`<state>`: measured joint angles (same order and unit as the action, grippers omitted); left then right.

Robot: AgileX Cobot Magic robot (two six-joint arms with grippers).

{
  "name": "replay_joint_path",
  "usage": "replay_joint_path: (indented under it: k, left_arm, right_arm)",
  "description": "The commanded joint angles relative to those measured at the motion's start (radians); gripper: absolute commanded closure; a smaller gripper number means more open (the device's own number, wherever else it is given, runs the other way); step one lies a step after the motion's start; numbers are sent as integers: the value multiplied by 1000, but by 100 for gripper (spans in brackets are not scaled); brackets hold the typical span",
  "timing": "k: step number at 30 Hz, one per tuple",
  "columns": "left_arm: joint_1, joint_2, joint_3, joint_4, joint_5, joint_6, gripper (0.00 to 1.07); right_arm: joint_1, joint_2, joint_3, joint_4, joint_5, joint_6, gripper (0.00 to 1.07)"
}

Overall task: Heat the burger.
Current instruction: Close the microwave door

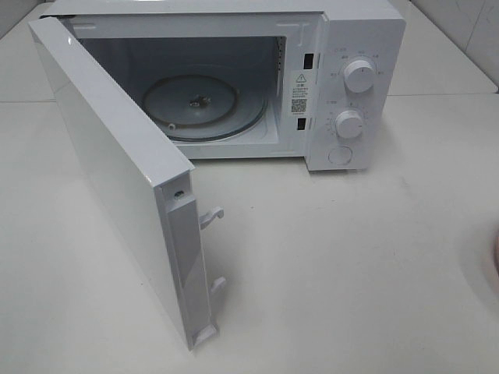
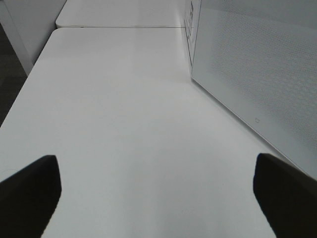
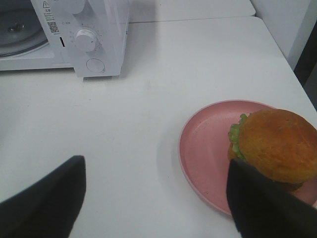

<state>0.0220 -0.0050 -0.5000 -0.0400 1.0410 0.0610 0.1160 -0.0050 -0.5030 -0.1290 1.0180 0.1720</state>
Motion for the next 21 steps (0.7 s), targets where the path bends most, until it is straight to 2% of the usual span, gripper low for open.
replay_joint_path:
  k: [1,21]
  left_arm:
    - [2,-19,2,-3,-3,0,9]
    - [2,-20,-7,-28,-13,-5,9]
  right_arm:
    - [-6,-26,2,5,-9,-7,32]
    - [-6,-26,2,5,-9,-7,32]
